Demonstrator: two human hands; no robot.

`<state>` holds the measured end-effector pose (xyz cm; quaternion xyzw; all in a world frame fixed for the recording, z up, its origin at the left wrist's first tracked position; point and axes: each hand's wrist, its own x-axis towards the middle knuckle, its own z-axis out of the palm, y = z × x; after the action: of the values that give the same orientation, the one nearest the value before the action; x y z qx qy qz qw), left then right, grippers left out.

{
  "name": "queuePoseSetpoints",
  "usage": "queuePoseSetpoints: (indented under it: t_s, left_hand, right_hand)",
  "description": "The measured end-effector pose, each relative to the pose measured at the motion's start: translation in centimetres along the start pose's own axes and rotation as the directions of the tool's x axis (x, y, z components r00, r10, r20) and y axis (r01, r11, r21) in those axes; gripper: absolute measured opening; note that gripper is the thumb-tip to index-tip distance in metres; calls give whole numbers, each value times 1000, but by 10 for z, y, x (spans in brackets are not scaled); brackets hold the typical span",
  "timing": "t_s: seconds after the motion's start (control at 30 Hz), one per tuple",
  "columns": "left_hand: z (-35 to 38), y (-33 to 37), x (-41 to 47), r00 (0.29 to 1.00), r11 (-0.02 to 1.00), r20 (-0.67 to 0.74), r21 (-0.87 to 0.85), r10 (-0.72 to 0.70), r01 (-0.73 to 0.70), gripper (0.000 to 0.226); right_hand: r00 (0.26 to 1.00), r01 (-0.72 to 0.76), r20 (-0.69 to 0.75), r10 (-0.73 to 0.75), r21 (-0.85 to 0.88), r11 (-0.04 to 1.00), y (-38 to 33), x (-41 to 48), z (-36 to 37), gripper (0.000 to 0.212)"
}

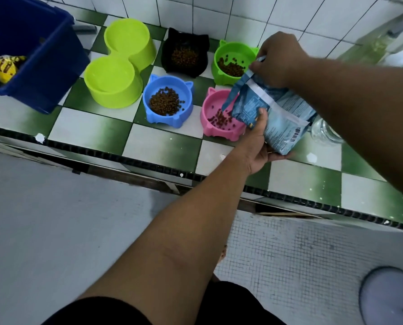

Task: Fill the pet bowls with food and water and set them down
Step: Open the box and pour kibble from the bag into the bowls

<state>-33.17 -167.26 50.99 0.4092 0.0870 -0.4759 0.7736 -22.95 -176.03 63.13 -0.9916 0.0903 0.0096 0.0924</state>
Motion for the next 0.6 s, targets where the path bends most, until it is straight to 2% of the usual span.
queuePoseSetpoints:
  t_s: [0.5,0.6]
  left_hand:
    - [4,11,2,1000,1000,0,9,-29,29,84]
    - [5,12,3,1000,1000,3,11,-29,29,77]
  right_hand:
    - [1000,-22,17,22,8,1000,-1,3,-6,39]
    - [1000,-29,11,29,5,1000,1,3,-8,38]
